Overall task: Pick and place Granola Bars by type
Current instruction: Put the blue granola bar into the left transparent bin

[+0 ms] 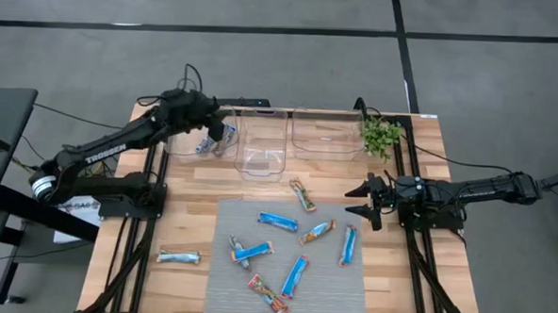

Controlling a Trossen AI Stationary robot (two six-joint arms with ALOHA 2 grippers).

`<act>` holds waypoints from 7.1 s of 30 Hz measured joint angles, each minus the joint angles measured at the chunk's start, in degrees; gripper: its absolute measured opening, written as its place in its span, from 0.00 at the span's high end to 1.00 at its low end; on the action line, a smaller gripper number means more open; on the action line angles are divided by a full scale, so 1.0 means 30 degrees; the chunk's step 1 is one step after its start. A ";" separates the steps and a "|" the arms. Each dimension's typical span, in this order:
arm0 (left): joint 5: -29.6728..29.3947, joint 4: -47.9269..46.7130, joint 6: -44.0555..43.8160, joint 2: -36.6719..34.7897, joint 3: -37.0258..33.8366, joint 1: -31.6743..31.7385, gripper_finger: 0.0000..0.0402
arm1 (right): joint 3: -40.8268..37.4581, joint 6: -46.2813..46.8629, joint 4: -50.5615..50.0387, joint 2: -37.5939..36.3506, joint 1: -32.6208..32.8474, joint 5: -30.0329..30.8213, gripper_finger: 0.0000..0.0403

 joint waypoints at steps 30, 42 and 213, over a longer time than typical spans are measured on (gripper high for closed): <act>0.3008 0.2801 -0.0761 0.0520 -0.0007 -0.7296 0.56 | -0.0002 0.0000 0.0001 0.0000 0.0000 0.0000 0.38; 0.3035 0.2729 -0.0491 0.2221 -0.0007 -1.5501 0.56 | -0.0001 -0.0002 0.0001 0.0000 -0.0001 0.0000 0.38; -0.0596 -1.9325 0.0772 0.5051 0.8561 0.1878 0.81 | -0.0006 0.0000 -0.0028 0.0000 0.0001 0.0000 0.38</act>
